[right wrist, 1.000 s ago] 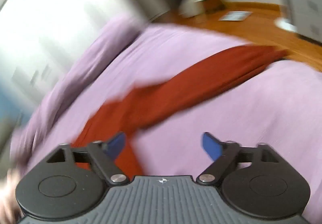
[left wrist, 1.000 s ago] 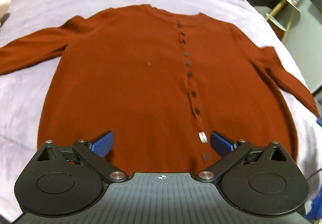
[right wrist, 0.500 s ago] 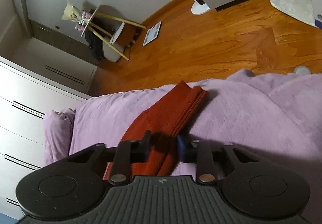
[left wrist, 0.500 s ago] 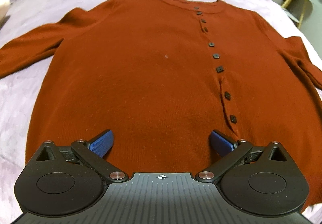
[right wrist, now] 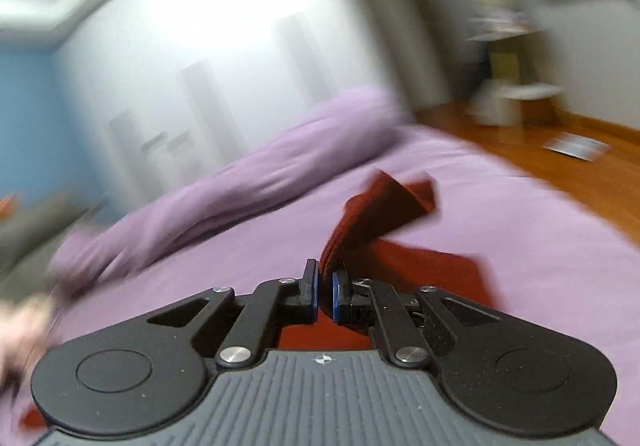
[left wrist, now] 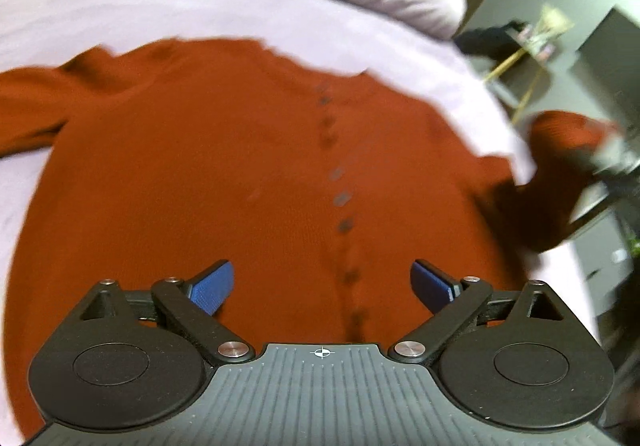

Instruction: Fold small clothes

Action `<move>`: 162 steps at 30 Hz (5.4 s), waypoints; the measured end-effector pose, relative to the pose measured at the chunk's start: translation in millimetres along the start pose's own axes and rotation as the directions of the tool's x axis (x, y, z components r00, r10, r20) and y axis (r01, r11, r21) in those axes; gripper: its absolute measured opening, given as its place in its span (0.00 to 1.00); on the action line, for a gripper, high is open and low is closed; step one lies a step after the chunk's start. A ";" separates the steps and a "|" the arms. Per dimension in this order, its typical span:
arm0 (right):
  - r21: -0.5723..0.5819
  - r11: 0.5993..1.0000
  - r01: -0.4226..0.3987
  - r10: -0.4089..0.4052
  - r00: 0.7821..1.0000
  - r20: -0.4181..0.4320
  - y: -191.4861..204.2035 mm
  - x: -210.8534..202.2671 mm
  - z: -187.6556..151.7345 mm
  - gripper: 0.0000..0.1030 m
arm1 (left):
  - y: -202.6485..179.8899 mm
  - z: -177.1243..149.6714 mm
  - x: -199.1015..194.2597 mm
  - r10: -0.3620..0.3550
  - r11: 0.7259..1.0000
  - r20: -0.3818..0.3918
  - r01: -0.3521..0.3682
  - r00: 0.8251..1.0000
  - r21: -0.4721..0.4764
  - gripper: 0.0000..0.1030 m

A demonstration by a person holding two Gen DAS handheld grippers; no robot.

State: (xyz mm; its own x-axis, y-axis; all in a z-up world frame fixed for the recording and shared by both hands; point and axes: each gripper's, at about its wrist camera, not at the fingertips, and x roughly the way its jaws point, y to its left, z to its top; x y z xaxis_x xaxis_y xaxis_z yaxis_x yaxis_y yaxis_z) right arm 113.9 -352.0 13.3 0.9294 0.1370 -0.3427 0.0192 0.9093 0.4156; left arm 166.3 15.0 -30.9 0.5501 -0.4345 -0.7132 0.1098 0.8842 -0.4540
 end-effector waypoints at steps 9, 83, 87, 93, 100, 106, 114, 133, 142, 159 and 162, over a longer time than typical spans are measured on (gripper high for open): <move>-0.008 0.997 -0.076 0.069 0.940 -0.333 51.9 41.0 -96.7 0.14 | -2.3 40.7 52.8 -0.144 0.989 -0.058 0.144 0.988 -0.016 0.78; -0.253 0.908 0.334 -0.389 0.896 -0.214 20.1 151.2 -58.7 0.19 | 72.1 109.8 69.5 0.430 0.857 0.263 -0.482 0.864 0.184 0.16; -0.239 0.950 0.202 -0.256 0.941 -0.222 41.0 137.2 -65.4 0.19 | 51.5 104.2 56.4 0.323 0.911 0.284 -0.378 0.903 0.166 0.36; -0.406 0.902 0.146 -0.269 0.925 -0.266 56.9 155.6 -100.3 0.17 | 44.6 95.1 104.9 0.330 0.903 0.125 -0.351 0.936 0.247 0.46; -0.508 0.820 0.263 -0.388 0.908 -0.157 31.6 153.0 -100.9 0.13 | 43.2 93.3 111.3 0.345 0.889 0.152 -0.374 0.926 0.264 0.51; -0.529 0.804 0.273 -0.403 0.903 -0.147 37.9 154.2 -102.6 0.13 | 49.9 94.9 106.4 0.349 0.891 0.149 -0.377 0.925 0.254 0.53; -0.496 0.800 0.336 -0.461 0.875 -0.150 19.7 156.2 -93.3 0.28 | 48.7 95.5 104.1 0.362 0.890 0.144 -0.387 0.921 0.241 0.54; -0.670 0.701 0.244 -0.426 0.897 -0.119 57.3 158.9 -124.9 0.19 | 71.5 94.9 91.3 0.368 0.913 0.113 -0.381 0.923 0.144 0.78; -0.664 0.705 0.249 -0.441 0.887 -0.136 71.7 139.2 -129.9 0.19 | 82.0 86.6 69.4 0.326 0.939 0.091 -0.333 0.941 0.081 0.77; -0.204 0.974 0.099 -0.171 0.911 -0.376 95.5 46.8 -137.5 0.26 | 309.0 5.2 -128.5 0.480 0.716 0.242 -0.218 0.843 -0.663 0.57; -0.211 0.973 0.091 -0.168 0.908 -0.385 105.2 45.9 -137.2 0.26 | 351.5 2.3 -142.9 0.497 0.640 0.283 -0.126 0.820 -0.758 0.41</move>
State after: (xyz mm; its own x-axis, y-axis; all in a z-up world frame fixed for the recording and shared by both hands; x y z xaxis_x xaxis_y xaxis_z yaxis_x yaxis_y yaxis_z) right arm 108.0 -196.2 -74.3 0.6986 0.1223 -0.7050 0.0253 0.9804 0.1952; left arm 128.2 388.2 -87.3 0.7402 0.1315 -0.6594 -0.6263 0.4914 -0.6052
